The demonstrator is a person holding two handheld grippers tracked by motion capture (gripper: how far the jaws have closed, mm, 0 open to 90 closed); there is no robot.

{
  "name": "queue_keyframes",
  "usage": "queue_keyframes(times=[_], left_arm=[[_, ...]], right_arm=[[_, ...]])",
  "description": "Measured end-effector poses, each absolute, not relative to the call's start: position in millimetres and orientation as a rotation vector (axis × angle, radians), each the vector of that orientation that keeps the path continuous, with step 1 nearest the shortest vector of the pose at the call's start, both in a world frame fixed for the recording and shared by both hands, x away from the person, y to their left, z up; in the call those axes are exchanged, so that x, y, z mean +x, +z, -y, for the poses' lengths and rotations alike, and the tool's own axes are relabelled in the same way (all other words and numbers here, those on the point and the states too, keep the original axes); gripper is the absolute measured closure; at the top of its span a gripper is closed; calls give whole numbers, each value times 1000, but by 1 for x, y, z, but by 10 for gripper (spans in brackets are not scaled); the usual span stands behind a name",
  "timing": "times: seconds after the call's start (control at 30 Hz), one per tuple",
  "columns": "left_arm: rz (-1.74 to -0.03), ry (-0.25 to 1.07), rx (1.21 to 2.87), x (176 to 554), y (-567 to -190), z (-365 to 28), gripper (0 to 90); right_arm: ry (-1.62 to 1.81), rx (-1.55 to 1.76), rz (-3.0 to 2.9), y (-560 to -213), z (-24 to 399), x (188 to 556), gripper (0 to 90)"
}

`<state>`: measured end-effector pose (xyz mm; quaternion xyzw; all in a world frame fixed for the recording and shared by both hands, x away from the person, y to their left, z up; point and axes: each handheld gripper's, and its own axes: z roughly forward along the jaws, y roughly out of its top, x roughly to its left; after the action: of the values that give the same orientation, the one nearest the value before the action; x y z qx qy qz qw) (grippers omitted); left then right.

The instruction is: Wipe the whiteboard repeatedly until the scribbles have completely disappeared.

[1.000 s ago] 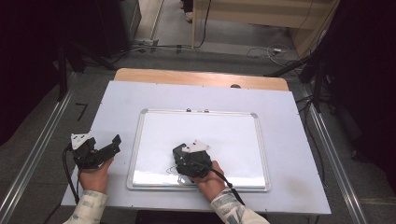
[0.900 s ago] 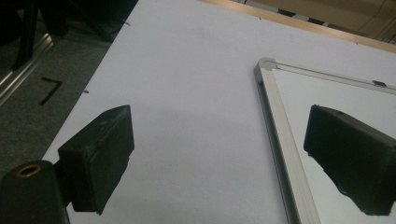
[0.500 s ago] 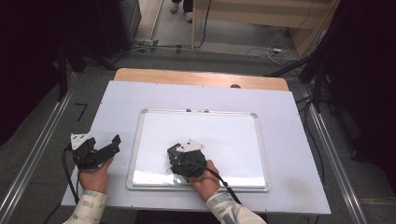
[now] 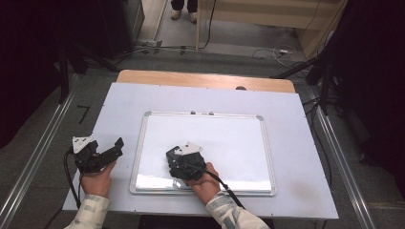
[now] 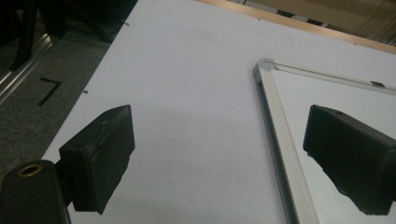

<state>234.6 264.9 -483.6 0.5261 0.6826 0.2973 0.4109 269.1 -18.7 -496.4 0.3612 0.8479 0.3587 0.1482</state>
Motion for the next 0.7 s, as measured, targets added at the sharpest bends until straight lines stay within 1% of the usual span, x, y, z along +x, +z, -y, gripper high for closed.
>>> queue_keyframes(times=[0.7], left_arm=[[-1712, 748, 1321, 234, -483, -265, 95]], right_arm=[[1028, 1012, -2455, -496, 1, 274, 383]])
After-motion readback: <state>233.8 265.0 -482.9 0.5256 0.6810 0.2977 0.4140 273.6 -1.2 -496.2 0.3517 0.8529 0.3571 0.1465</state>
